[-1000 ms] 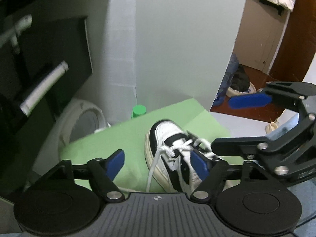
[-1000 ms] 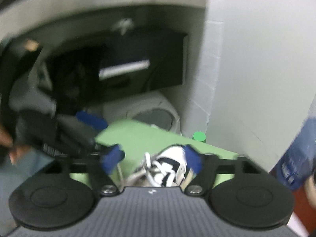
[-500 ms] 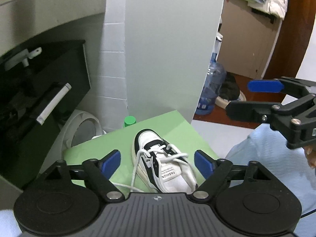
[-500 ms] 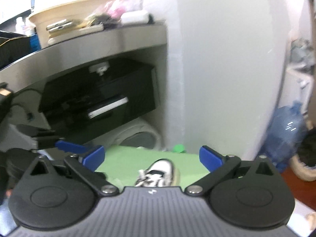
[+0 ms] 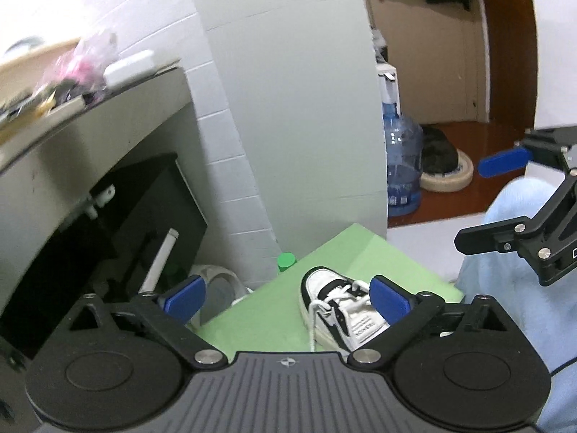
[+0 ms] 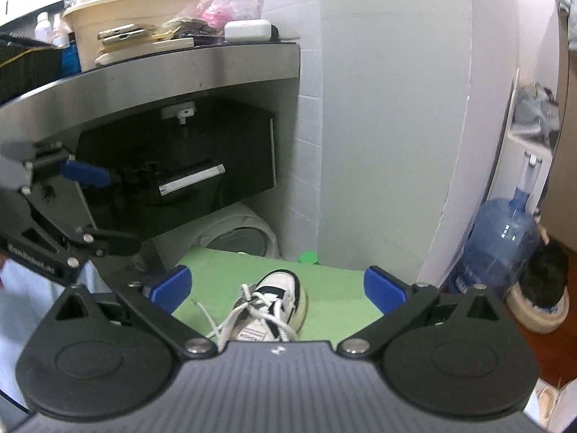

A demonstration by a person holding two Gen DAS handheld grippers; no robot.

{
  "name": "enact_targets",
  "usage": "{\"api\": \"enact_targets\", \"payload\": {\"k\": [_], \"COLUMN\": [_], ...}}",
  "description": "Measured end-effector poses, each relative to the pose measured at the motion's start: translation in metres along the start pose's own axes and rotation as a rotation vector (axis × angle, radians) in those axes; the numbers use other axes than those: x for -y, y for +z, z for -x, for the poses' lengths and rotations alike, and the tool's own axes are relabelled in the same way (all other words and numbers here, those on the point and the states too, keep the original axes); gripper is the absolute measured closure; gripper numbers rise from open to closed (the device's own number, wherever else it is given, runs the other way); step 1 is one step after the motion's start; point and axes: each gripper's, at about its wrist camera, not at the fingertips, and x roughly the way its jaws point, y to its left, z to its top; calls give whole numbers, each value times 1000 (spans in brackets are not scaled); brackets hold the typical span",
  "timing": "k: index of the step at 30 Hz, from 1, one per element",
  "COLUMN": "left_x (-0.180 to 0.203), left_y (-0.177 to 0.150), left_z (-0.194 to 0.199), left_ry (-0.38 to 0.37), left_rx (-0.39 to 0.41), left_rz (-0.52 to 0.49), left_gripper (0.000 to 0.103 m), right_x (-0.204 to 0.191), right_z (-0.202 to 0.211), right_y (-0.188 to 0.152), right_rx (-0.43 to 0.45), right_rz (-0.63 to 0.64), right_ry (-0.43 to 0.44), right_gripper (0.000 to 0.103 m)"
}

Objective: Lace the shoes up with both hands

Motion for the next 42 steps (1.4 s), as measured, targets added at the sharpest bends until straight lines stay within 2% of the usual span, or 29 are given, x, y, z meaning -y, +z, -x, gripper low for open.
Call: {"api": "enact_targets", "payload": {"k": [3,7,10,13,15,17,19,20,24,27,28,33,35,38,42], "left_x": [7,21,41,64,76,81,83,84,87,89,91,96,97,97,96], "left_y": [0,-10,-26,-53,-72,-88,-93,-94,-99,-104,-106,-108,-108,-107,-107], "left_z": [-14,-42,-67,-86,-100,-116,-128,-133,-154,-166,-168,-179,-182,-187,-187], "left_ry": [52,107,123,138,120,116,85,68,-3,-52,-61,-93,-108,-127,-144], "left_rx": [-33,-86,-108,-27,37,78,63,51,5,-25,-29,-41,-49,-53,-50], "left_rz": [-103,-320,-574,-926,-1171,-1353,-1394,-1405,-1447,-1470,-1472,-1465,-1460,-1462,-1473], "left_gripper": [5,6,7,9,19,43,57,61,61,68,73,75,85,94,99], "right_x": [0,6,14,24,29,34,38,39,44,50,52,58,58,60,62], "right_z": [-6,-19,-31,-40,-45,-50,-54,-55,-61,-69,-71,-76,-77,-78,-79], "right_y": [-5,-13,-18,-21,-23,-26,-29,-30,-32,-35,-36,-40,-41,-42,-44], "right_rx": [-16,-64,-112,-145,-150,-159,-172,-175,-172,-182,-184,-178,-179,-185,-188], "right_rz": [2,-48,-108,-181,-233,-277,-312,-328,-384,-437,-458,-522,-525,-540,-567], "right_ry": [1,14,30,55,68,85,96,100,130,150,155,180,189,193,194], "right_gripper": [0,0,0,0,0,0,0,0,0,0,0,0,0,0,0]}}
